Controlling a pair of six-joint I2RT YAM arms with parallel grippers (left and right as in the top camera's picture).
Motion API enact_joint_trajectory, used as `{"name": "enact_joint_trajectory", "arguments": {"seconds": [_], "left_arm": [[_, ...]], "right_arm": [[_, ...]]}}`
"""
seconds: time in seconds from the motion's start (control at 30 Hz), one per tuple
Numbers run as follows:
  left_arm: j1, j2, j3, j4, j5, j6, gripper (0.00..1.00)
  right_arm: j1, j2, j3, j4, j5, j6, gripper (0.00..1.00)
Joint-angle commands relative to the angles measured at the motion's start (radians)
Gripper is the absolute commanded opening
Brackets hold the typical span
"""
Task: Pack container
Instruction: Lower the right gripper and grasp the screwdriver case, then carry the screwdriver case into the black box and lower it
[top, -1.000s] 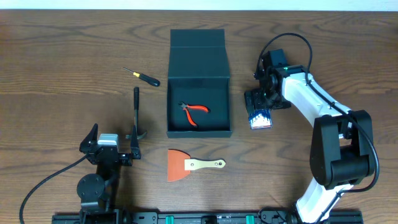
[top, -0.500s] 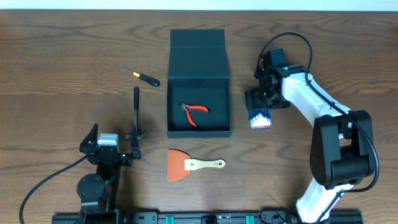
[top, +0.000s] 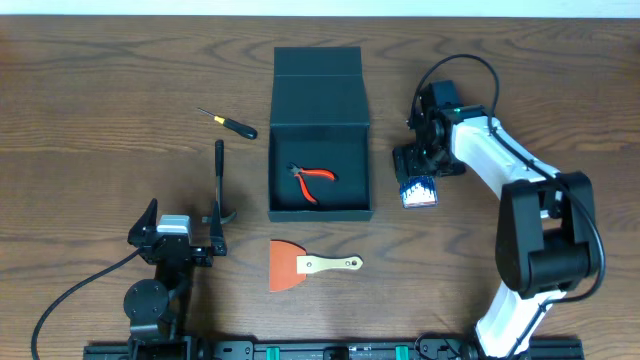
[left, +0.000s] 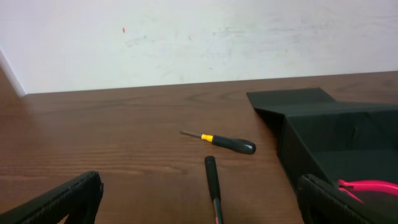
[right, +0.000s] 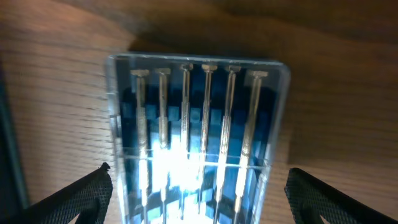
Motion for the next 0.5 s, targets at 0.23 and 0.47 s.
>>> {"name": "enact_joint_trajectory", "arguments": {"seconds": [0.23,0.47], "left_arm": [[0.005,-0.005,-0.017,-0.035,0.006,0.013,0.99],[0.005,-0.005,-0.017,-0.035,0.006,0.013,0.99]], "right_arm": [[-0.001,0.040,0.018,0.005,-0.004,0.038,0.78],[-0.001,0.061,0.017,0.002,-0.010,0.041,0.60]]}}
